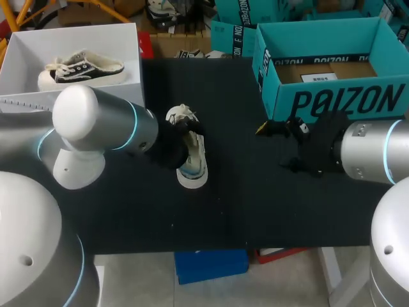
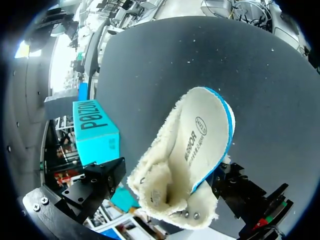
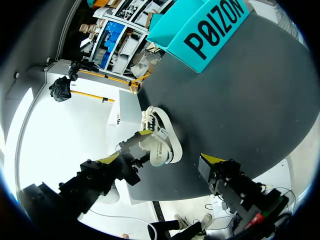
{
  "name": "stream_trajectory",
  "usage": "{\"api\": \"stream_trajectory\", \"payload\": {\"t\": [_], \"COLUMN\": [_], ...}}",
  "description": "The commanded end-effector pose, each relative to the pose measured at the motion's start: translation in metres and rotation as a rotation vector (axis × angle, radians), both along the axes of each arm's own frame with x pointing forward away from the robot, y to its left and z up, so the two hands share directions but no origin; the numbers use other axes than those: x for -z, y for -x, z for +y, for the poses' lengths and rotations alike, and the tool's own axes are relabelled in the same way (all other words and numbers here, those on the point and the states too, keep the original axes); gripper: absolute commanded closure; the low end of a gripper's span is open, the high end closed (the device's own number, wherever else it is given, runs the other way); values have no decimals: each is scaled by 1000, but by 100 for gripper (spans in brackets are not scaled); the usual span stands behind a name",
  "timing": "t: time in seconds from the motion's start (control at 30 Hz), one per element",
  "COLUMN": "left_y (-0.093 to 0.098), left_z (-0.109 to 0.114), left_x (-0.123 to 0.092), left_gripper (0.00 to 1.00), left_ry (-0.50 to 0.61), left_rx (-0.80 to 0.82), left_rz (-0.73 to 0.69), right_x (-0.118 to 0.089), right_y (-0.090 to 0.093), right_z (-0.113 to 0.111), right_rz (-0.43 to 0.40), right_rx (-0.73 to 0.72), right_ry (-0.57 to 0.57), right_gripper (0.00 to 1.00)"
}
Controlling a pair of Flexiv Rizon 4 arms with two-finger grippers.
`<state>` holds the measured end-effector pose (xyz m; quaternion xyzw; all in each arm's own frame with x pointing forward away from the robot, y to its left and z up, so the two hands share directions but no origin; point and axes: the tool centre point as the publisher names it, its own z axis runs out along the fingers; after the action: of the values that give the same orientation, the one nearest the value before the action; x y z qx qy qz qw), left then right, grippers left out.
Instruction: Take the shoe out of the shoebox, open the shoe tongue, remove and reinsert the insole, then place the shoe into the shoebox
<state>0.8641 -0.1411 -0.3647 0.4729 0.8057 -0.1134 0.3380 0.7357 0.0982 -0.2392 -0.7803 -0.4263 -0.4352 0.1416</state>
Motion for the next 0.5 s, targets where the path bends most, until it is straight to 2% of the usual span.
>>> {"api": "stream_trajectory", "payload": {"t": [0.03,0.13,0.17,0.23,0.27,0.37,0.4,0.47,0.5], "left_y": [0,-1,-2,-2,-3,-4,-4,-5,-5], "left_z": [2,4,5,6,7,9,9,10,11], "left_x": [2,3,3,3,3,0,-1,-1,-1], "left_gripper": [0,0,4,40,51,53,56,71,73], "left_ry": [-3,-6,-8,-12,-15,-20,-22,-28,-32], "left_rx": [-7,-12,-13,-13,-14,-15,-16,-17,-18], "left_rz": [-9,-8,-8,-8,-8,-10,-12,-13,-15], "right_x": [1,1,1,1,1,1,1,1,1], "right_y": [2,2,2,2,2,2,2,2,2], "right_z": [-6,-6,-6,-6,-6,-6,-6,-6,-6], "right_rz": [16,16,16,16,16,16,16,16,16], "right_rx": [-22,-22,-22,-22,-22,-22,-22,-22,-22], "right_ry": [-20,-20,-20,-20,-20,-20,-20,-20,-20], "right_gripper": [0,0,0,0,0,0,0,0,0]}}
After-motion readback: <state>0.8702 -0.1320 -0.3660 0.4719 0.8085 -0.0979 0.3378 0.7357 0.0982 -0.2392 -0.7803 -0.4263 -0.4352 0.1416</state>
